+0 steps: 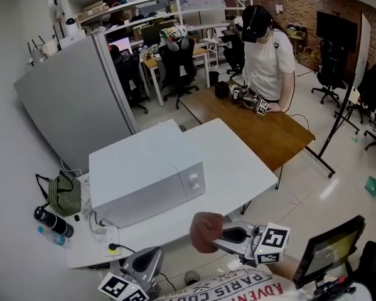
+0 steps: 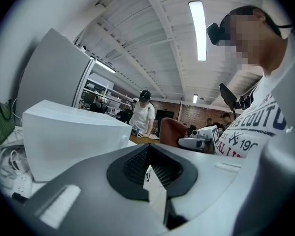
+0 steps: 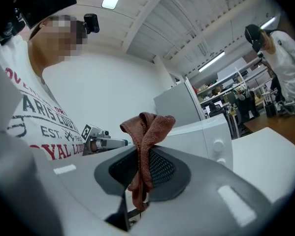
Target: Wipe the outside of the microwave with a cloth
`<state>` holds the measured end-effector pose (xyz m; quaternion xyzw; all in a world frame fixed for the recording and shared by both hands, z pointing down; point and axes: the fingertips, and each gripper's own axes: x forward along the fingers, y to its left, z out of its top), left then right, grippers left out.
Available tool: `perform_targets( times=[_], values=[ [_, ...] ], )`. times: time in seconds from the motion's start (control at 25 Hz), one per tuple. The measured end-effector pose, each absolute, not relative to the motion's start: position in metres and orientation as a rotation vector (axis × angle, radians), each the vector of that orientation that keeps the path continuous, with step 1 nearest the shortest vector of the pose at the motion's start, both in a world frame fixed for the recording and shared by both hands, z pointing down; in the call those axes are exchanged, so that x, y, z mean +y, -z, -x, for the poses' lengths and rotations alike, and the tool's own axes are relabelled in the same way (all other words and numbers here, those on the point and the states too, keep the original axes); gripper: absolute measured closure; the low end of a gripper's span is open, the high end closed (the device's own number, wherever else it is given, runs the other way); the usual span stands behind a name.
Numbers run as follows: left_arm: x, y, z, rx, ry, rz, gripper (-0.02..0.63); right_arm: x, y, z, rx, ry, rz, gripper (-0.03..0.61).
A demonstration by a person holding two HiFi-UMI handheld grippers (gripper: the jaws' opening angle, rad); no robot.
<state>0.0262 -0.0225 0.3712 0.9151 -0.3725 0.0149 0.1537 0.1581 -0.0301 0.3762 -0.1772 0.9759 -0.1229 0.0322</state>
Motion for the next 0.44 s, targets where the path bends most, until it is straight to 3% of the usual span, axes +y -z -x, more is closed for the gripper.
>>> perform_targets(
  times=[0.44],
  values=[
    [0.026,-0.346,-0.057,-1.083,-0.013,-2.666,0.607,0.021,-0.357,-0.173,3.048,0.285,0.487,0.538]
  ],
)
